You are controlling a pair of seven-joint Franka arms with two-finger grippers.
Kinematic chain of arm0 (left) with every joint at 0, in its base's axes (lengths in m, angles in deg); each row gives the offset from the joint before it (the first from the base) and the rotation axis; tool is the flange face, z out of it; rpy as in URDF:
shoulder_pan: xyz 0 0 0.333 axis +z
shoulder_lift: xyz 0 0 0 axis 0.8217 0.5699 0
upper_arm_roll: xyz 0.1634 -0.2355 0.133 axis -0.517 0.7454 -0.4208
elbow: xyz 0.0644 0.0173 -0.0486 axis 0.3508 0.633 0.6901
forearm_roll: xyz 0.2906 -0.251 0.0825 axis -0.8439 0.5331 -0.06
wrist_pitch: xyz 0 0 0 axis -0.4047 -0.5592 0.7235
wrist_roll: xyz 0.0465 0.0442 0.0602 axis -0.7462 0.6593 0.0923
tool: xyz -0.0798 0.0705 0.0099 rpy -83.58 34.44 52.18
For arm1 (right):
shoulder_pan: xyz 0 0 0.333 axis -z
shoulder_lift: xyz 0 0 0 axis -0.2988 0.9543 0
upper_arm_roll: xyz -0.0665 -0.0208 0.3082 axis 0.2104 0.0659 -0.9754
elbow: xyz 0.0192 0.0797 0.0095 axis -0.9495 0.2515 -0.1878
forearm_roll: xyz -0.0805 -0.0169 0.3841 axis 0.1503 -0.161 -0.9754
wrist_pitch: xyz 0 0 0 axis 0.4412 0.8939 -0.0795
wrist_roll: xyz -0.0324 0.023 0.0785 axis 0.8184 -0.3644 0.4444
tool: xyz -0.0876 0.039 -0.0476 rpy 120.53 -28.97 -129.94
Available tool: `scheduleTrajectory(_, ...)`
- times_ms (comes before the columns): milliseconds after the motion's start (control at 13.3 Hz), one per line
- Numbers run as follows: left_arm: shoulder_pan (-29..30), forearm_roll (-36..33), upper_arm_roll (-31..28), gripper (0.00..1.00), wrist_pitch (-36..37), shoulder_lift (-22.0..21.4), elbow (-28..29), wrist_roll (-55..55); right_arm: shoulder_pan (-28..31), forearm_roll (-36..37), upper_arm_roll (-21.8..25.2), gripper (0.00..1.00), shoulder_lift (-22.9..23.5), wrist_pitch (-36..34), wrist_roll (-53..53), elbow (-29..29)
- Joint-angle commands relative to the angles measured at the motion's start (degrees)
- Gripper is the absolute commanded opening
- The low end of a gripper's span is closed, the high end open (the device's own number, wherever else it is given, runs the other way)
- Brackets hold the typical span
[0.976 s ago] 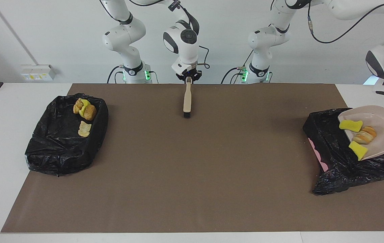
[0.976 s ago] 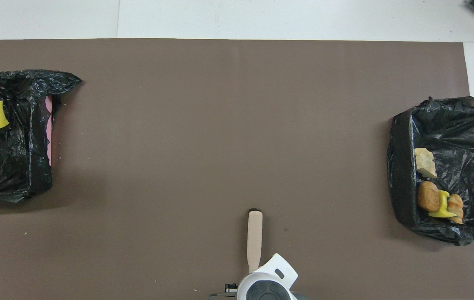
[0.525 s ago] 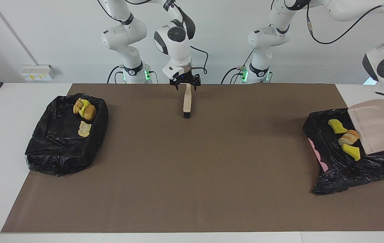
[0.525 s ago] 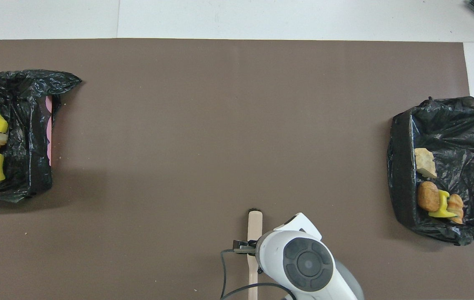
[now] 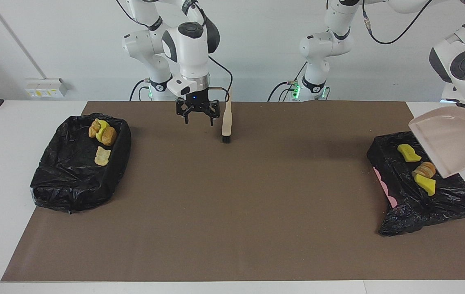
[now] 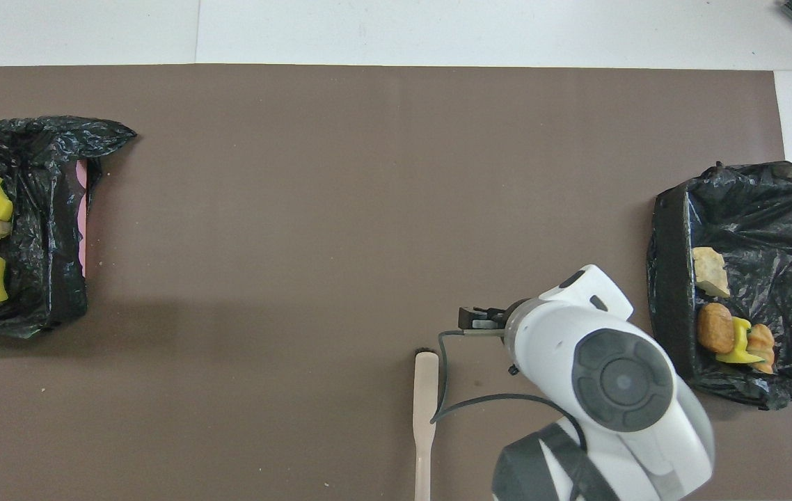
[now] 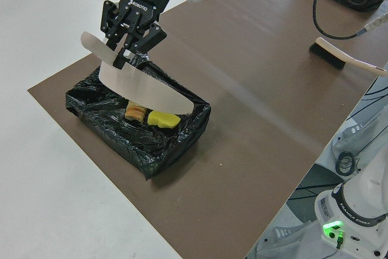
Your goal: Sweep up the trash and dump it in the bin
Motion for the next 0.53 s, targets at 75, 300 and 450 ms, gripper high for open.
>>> scheduleTrajectory(75, -3.53, 13.39, -0.49, 0.0, 1.37, -3.45, 5.21, -12.92, 6.12, 1.47, -0.55, 1.0, 1.4, -8.65, 5.22, -11.07)
scheduleTrajectory(300, -7.92, 22.9, -0.49, 0.0, 1.02, -3.99, 8.64, -26.27, 10.16, 1.64, -0.46, 1.0, 1.49, -11.9, 11.53, -15.47)
scheduleTrajectory(450, -11.86, 26.69, -0.49, 0.0, -0.65, -3.73, 10.84, -35.32, 12.36, 1.64, -0.46, 1.0, 1.66, -16.99, 16.53, -19.51)
